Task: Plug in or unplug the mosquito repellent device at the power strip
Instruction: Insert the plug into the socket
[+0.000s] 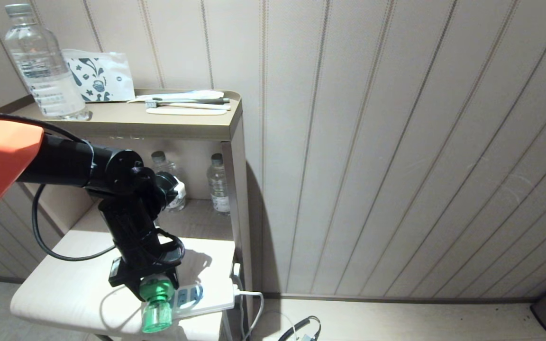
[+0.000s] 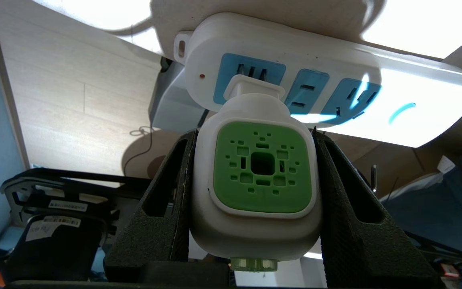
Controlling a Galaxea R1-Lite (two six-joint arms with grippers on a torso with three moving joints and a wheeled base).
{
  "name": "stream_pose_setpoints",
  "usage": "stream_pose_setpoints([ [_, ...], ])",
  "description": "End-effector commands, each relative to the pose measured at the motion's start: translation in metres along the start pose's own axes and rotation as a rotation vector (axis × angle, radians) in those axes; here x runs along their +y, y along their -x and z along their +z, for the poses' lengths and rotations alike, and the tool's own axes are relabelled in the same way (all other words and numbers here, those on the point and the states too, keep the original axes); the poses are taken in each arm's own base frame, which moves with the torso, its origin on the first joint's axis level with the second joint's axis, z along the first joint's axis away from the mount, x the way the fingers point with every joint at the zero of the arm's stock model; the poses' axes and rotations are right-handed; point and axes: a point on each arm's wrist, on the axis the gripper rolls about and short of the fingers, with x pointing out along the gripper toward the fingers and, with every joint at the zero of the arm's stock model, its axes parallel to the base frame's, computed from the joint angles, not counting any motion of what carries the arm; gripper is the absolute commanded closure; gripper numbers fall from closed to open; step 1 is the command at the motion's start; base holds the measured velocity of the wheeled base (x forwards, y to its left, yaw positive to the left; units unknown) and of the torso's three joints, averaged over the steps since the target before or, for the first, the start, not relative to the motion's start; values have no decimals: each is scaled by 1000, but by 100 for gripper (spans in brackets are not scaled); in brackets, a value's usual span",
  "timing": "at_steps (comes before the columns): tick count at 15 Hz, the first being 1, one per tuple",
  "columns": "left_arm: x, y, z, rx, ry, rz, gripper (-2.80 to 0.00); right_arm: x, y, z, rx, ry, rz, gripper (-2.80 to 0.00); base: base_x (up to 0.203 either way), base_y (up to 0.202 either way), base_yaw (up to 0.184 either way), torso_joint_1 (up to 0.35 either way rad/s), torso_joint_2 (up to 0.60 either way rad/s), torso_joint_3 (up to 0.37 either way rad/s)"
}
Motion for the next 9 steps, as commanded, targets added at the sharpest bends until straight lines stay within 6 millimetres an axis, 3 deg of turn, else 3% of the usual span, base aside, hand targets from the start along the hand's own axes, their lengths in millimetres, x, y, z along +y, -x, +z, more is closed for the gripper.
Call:
stream_pose_setpoints([
  [1,2,-1,3,1,13,8,0,0,0,0,0,0,0,0,0,0,0,0,0,0],
  [9,7,1,5,-6,21,6,0,0,0,0,0,0,0,0,0,0,0,0,0,0],
])
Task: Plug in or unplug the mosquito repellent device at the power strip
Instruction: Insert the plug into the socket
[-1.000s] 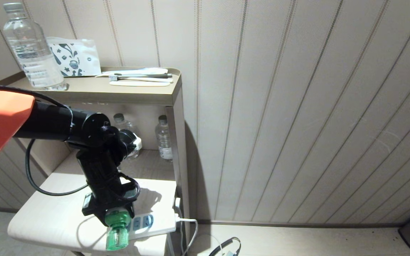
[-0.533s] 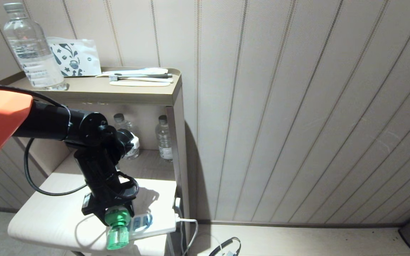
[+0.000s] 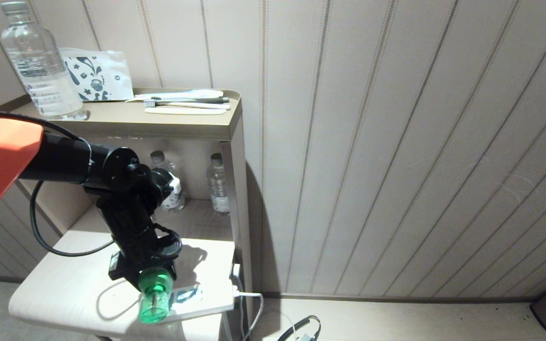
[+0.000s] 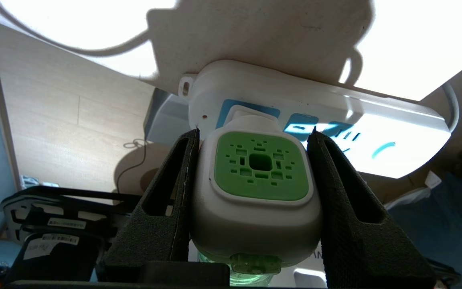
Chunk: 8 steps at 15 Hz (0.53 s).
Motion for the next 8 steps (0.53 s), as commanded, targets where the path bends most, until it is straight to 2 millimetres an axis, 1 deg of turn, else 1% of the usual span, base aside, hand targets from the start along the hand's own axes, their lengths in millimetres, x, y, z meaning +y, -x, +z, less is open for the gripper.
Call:
stream_pose_setpoints([
  [1,1,0,-2,17,3,8,0,0,0,0,0,0,1,0,0,0,0,0,0,0],
  [5,-2,1,-2,0,-4,1,0,0,0,0,0,0,1,0,0,0,0,0,0,0],
  [8,-9,0,-10,-19,-30,25,0,0,0,0,0,0,1,0,0,0,0,0,0,0],
])
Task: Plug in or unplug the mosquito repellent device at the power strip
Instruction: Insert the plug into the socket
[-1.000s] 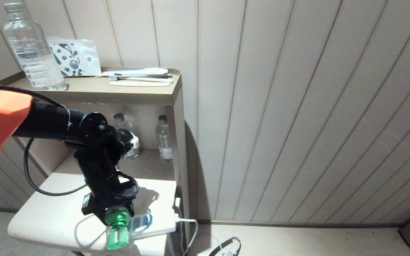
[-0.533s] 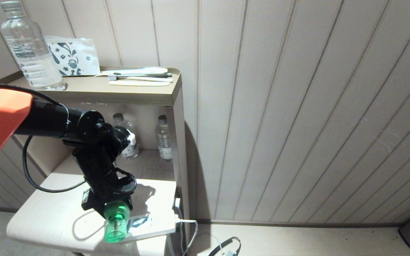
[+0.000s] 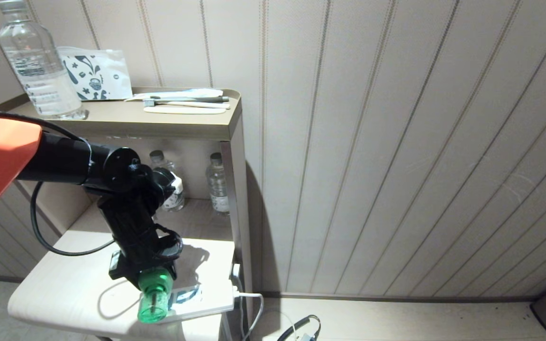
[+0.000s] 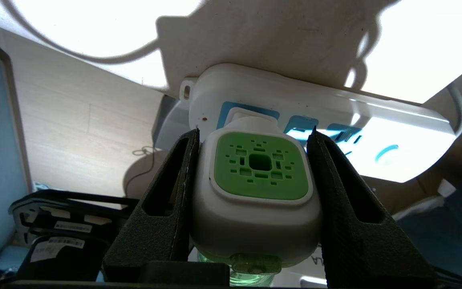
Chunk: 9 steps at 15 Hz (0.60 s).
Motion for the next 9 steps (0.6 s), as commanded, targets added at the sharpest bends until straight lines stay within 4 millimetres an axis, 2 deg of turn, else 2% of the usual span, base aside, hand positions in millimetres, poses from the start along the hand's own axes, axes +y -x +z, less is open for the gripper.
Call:
stream_pose_setpoints([
  [1,-5,0,-6,0,-15,10,0,0,0,0,0,0,0,0,0,0,0,0,0,0],
  [5,-8,8,-13,-21,-33,-5,0,0,0,0,0,0,0,0,0,0,0,0,0,0],
  [9,-7,1,-13,1,-30,11,0,0,0,0,1,0,0,0,0,0,0,0,0,0],
])
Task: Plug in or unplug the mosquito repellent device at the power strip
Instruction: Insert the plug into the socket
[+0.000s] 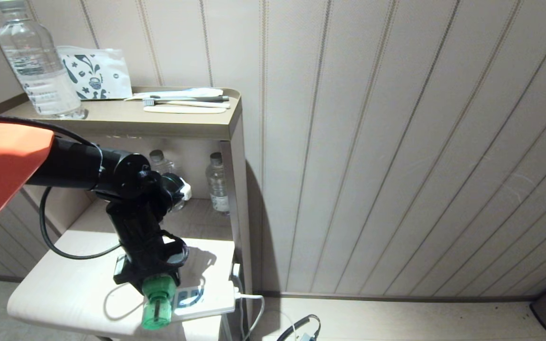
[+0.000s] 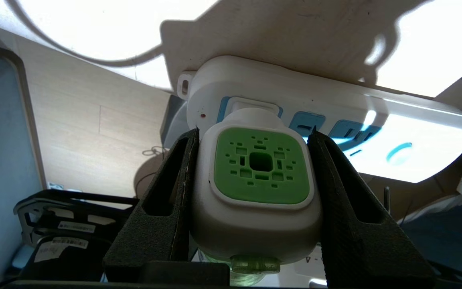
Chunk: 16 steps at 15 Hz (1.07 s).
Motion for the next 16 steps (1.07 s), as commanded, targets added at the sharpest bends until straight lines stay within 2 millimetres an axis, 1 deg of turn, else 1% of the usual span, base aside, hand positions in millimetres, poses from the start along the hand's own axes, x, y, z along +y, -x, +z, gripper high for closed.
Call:
stream_pose_setpoints([
  [1,2,-4,-2,7,4,6,0,0,0,0,0,0,0,0,0,0,0,0,0,0],
  [5,1,2,-1,-43,3,-16,0,0,0,0,0,0,0,0,0,0,0,0,0,0],
  [6,1,2,-1,-46,1,-16,-49,0,0,0,0,0,0,0,0,0,0,0,0,0],
  [7,2,4,-2,-48,1,-18,-280,0,0,0,0,0,0,0,0,0,0,0,0,0],
  [11,2,10,-3,-64,-2,-29,-280,0,0,0,0,0,0,0,0,0,0,0,0,0],
  [13,4,16,-5,-96,3,-19,-280,0,0,0,0,0,0,0,0,0,0,0,0,0],
  [16,10,34,-12,-136,-1,-37,-280,0,0,0,0,0,0,0,0,0,0,0,0,0],
])
